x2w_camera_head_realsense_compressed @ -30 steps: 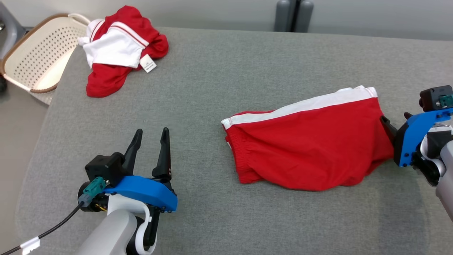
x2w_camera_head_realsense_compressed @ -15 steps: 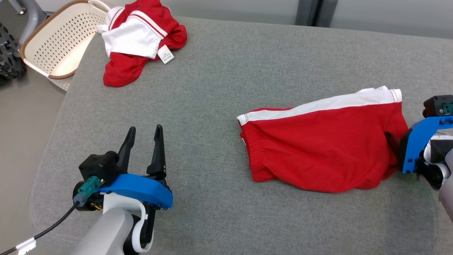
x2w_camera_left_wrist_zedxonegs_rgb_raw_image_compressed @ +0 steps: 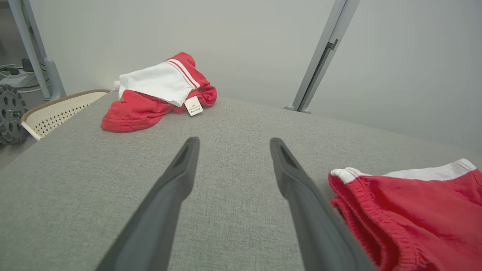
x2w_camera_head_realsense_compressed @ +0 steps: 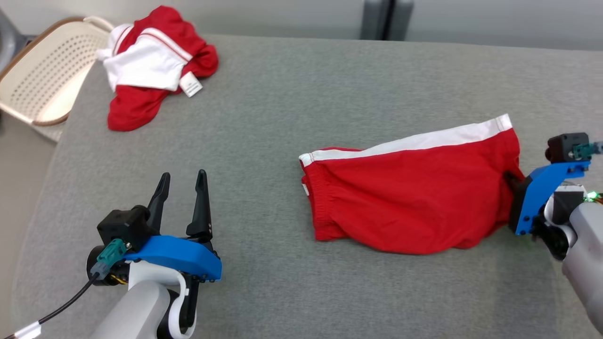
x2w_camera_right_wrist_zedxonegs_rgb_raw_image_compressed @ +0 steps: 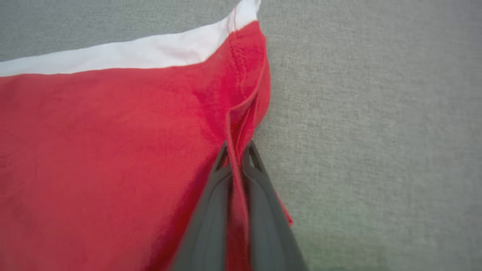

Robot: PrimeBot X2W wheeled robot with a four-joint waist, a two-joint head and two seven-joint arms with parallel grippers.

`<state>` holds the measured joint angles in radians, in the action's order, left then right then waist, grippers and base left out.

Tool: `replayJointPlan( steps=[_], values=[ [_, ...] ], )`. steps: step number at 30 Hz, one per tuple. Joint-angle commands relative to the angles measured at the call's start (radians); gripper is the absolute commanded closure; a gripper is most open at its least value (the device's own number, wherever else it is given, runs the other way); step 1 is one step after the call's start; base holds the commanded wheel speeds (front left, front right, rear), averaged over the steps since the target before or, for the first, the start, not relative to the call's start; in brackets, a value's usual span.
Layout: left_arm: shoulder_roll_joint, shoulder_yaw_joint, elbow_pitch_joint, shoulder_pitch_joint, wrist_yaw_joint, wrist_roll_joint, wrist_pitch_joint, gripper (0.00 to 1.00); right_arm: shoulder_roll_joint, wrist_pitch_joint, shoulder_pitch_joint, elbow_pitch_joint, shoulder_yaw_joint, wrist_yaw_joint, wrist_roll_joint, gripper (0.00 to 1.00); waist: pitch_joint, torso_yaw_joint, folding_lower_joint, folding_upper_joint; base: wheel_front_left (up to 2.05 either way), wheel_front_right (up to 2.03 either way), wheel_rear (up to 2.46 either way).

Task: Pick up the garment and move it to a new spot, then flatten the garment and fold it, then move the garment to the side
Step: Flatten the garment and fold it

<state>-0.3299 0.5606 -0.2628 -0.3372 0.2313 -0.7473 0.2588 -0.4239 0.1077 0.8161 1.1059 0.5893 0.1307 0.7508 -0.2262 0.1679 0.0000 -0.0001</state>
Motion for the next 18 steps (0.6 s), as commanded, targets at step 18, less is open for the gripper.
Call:
replayJointPlan(
  steps=[18],
  values=[
    [0.003,-0.016,-0.002,0.056,0.007,0.017,0.007,0.0,0.091,-0.21,-0.122,0.068,-0.036,0.0,0.019,1.0,0.087,-0.199,0.0,0.0001,0.0,0.0,0.0]
  ],
)
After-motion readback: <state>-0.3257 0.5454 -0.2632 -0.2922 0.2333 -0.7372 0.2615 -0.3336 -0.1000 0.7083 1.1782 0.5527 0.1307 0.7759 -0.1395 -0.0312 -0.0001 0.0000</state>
